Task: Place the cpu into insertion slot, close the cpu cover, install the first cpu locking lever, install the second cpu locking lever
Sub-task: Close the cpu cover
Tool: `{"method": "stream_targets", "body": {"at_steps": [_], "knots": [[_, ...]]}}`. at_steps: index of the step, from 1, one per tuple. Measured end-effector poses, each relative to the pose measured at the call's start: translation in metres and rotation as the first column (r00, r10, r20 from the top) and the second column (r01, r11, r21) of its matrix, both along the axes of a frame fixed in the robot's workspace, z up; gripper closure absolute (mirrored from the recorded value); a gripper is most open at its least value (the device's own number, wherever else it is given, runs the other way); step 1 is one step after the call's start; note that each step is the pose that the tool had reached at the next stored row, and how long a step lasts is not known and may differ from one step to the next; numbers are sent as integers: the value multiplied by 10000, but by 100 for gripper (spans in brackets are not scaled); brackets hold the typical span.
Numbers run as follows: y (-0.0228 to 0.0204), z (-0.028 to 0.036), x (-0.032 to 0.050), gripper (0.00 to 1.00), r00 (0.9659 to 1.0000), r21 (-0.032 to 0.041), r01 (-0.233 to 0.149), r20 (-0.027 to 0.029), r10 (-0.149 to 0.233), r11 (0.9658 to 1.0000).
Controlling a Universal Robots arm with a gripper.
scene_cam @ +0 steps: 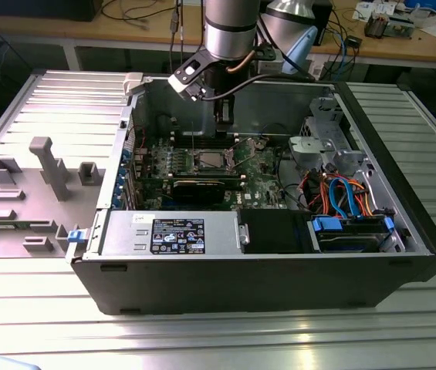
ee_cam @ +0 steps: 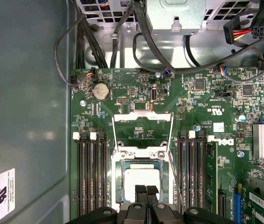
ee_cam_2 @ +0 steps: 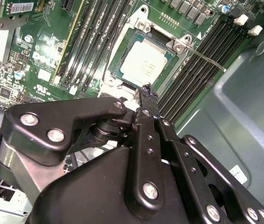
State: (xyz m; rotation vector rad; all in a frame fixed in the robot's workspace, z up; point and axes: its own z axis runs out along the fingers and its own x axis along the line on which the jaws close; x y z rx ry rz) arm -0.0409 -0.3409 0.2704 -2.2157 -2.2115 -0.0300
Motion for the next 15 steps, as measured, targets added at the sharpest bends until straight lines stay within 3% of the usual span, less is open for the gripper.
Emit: {"method": "stream_targets", "body": {"at_steps": [6, 15], "knots": [[0, 23, 1, 89, 10000, 2, -1, 1, 1, 10000], [0, 25, 92, 89, 10000, -15, -2, 0, 2, 10000]]}}
